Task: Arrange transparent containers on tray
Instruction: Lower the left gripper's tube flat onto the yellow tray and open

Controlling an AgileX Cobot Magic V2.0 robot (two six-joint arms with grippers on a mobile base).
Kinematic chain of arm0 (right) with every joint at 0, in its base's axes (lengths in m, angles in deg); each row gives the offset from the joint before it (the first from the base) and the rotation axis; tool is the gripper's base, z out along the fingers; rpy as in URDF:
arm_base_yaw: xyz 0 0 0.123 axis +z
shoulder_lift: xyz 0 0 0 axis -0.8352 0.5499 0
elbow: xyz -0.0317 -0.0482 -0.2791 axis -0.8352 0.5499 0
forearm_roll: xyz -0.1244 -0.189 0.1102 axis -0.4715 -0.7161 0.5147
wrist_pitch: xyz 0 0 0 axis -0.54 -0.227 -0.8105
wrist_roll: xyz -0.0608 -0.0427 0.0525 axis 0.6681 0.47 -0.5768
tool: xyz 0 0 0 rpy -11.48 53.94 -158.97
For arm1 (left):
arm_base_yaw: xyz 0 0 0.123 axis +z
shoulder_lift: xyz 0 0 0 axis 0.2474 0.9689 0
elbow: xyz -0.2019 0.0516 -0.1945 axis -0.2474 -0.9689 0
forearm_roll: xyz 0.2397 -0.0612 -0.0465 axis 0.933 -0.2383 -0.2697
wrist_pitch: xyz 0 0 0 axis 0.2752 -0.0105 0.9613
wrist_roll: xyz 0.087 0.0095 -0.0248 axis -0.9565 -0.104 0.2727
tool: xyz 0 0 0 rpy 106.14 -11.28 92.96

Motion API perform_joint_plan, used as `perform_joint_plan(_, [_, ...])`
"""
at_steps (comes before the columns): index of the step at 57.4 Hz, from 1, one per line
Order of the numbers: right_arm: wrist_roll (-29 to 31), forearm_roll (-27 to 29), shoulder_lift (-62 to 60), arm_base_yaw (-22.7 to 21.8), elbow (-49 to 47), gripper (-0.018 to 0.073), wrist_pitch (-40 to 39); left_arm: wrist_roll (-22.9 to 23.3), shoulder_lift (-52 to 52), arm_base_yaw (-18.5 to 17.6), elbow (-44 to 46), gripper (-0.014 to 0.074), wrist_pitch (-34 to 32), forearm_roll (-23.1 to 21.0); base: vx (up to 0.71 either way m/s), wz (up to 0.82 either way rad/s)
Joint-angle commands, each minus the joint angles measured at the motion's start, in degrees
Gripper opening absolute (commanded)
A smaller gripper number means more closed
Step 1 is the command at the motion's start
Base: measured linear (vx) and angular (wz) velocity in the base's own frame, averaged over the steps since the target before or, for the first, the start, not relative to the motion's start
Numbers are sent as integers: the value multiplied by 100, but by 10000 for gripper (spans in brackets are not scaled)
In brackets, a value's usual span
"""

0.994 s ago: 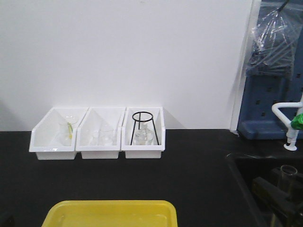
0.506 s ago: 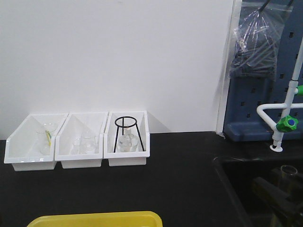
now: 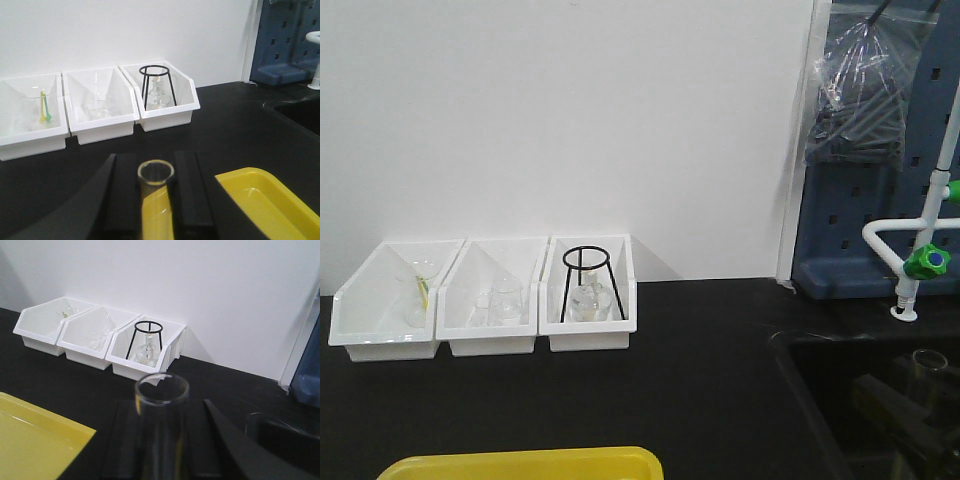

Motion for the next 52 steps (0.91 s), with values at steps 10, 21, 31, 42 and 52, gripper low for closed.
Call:
perform_joint_plan(10, [22, -73, -28, -6, -188, -11, -367, 384, 22, -33, 177, -6, -163, -147, 0, 0])
perform_joint_plan(21, [22, -72, -28, -6, -188, -11, -373, 1403, 767, -33, 520, -2, -150, -135, 0, 0])
perform_joint_plan(31, [22, -77, -28, -6, -188, -11, -386, 1706, 2302, -33, 1000, -1, -526, -121, 0, 0])
perform_joint_plan(42, [22, -77, -28, -6, -188, -11, -386, 1781, 3830, -33, 1519, -1, -632, 32, 0, 0])
perform_joint_plan(52, [22, -77, -28, -6, -188, -11, -386, 1892, 4426, -33, 1599, -1, -631, 514, 0, 0])
